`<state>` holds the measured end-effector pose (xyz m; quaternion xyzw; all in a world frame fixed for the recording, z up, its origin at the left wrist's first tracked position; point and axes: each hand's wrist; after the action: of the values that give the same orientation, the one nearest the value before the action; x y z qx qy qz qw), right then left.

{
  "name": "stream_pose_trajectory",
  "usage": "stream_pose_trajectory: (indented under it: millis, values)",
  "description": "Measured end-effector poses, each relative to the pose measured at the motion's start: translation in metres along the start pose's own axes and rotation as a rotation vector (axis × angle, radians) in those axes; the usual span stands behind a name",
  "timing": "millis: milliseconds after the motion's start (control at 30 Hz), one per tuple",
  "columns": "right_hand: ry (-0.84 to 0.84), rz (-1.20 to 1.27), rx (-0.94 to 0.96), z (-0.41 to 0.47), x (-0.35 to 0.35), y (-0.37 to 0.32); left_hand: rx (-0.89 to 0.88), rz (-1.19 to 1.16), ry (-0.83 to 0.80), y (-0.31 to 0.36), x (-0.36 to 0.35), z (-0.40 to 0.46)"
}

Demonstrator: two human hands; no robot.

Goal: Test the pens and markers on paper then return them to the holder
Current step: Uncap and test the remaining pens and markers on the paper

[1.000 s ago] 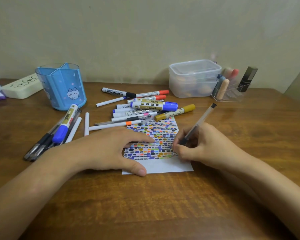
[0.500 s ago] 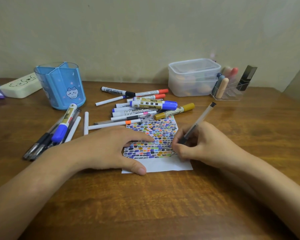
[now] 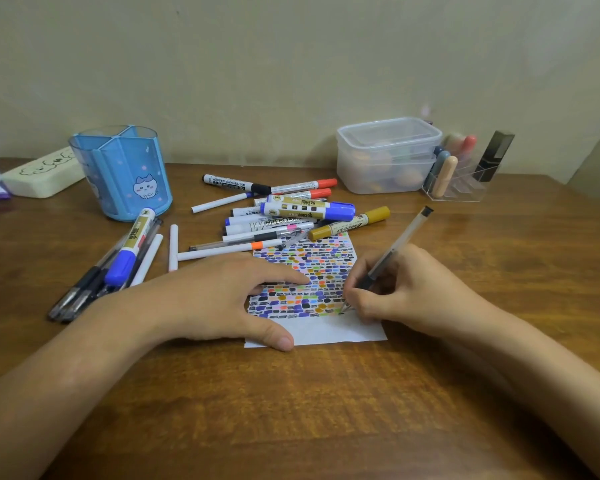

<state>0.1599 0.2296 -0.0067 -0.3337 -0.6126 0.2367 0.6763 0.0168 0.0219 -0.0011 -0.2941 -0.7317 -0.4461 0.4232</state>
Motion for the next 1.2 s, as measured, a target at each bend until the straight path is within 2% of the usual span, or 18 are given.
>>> stream_pose_trajectory:
  millis: [1200]
  values:
    - [0.027, -0.026, -0.002, -0.0007, 0.0013, 0.0002, 0.008, 0.025, 0.006, 0.0018, 0.0005, -0.0017]
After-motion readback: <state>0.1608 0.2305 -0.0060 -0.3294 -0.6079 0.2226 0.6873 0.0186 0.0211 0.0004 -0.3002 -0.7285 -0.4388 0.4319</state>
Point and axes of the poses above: each hand's wrist, its own z-axis towards the middle knuckle, its own x-axis out of the back of the hand, y = z × x, and after that the axes turned 3 degrees about -x, right-handed
